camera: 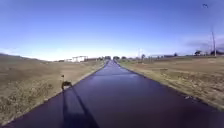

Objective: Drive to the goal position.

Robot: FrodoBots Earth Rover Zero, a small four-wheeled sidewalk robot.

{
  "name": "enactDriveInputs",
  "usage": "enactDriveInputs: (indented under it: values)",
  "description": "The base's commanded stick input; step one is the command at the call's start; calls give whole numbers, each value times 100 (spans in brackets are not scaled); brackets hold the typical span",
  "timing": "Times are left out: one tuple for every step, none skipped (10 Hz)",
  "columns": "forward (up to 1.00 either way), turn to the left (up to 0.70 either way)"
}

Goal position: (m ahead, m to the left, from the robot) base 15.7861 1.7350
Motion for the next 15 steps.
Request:
enactDriveInputs:
  values:
    - [100, 0]
    - [100, 0]
    - [100, 0]
    - [100, 0]
    - [100, 0]
    - [100, 0]
    - [100, 0]
    - [100, -1]
    - [100, -4]
    - [100, -12]
    - [100, -22]
    - [100, -15]
    - [100, -6]
    - [100, 0]
    - [100, 0]
